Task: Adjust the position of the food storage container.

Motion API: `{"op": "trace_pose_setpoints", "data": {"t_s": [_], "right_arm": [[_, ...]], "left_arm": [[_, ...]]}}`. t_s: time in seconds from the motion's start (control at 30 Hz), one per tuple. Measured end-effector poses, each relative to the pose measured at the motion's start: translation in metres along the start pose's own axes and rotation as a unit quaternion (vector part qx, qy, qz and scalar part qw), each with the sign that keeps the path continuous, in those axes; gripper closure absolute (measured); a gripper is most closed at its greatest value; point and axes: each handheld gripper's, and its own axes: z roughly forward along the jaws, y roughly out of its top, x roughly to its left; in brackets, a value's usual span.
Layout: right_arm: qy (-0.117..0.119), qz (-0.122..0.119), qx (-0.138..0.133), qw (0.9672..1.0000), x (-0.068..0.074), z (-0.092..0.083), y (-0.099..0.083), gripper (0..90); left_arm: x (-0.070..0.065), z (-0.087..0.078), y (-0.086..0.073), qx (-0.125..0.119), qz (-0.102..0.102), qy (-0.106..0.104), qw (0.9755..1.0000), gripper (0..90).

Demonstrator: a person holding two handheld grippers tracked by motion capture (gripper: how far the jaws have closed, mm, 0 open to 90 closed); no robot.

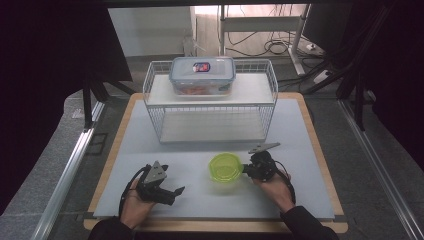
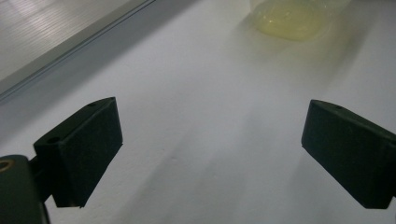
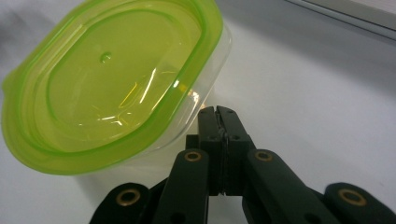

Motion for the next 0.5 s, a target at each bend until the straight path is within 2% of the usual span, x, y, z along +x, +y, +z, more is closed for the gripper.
{"op": "trace_pose_setpoints", "data": {"t_s": [0.1,0.3,0.5], "right_arm": [[0.001,-0.009,-0.003,1.0,0.005,0.005,0.003,89.9],[-0.017,-0.036,0.008,0.9992,0.013,0.012,0.005,88.0],[-0.044,-0.052,-0.001,0.9976,0.007,0.002,0.006,76.2]], "left_arm": [[0.0,0.001,0.0,0.0,0.003,0.0,1.0,5.3],[-0.001,0.0,0.0,-0.001,0.001,-0.001,1.0,5.3],[0.0,-0.002,0.0,-0.001,0.0,-0.003,1.0,5.3]]}}
